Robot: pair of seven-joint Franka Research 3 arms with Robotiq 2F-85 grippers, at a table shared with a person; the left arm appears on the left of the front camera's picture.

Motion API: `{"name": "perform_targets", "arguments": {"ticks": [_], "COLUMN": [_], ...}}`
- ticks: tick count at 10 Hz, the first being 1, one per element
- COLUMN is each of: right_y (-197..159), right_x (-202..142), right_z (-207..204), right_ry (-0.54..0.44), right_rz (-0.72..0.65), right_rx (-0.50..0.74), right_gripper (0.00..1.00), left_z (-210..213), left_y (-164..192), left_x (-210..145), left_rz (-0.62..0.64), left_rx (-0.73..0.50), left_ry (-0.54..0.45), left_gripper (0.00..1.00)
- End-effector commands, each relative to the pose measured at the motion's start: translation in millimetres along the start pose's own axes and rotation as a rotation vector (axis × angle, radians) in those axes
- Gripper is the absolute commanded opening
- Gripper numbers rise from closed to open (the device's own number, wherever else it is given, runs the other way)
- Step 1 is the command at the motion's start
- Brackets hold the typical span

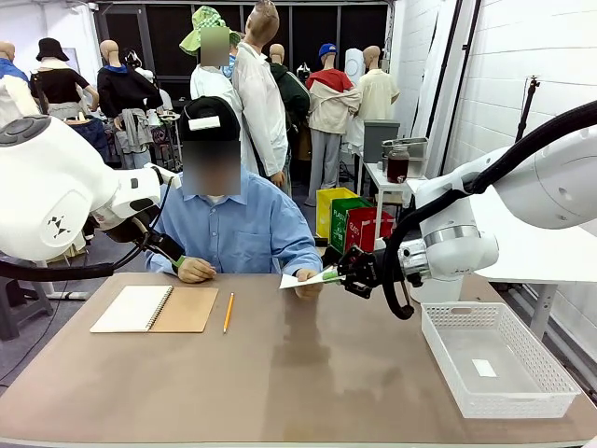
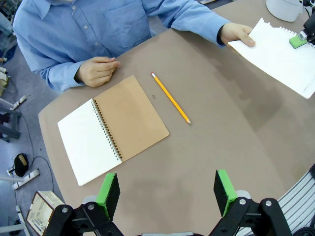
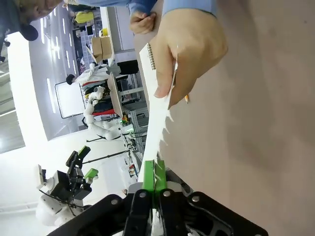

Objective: Sort the paper based on its condition.
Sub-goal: If a person hands you a paper, place it in the Organizing basket , and if it's crumpled, put it in the Trash can.

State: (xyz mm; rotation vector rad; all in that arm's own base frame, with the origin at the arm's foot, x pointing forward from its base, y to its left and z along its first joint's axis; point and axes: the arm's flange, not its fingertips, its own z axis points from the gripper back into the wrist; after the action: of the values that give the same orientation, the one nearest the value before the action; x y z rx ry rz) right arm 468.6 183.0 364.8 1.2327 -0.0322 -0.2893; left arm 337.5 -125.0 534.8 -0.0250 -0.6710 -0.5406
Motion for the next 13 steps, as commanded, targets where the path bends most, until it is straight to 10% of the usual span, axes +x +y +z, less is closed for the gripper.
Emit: {"name": "perform_targets", "arguments": {"ticks": [1, 7, 13], "right_y": [3, 44, 25], "right_x": [-2, -18, -37], "right_z": [-1, 36, 151], "right_ry": [-0.009, -0.053, -0.051], "right_rz": [-0.007, 0.248, 0.603], "right_rx": [0.031, 0.019, -0.334], "right_gripper": [0.00, 0.00, 0.00], "left_z": [0, 0, 0], "left_y": [0, 0, 0], "left_x": [-1, -1, -1], "left_rz": [0.000, 0.000, 0.000], "left_rx": [-0.002, -0.002, -0.002], "left_ry": [0.005, 0.005, 0.005], "left_gripper": [1.00, 1.00, 1.00]}}
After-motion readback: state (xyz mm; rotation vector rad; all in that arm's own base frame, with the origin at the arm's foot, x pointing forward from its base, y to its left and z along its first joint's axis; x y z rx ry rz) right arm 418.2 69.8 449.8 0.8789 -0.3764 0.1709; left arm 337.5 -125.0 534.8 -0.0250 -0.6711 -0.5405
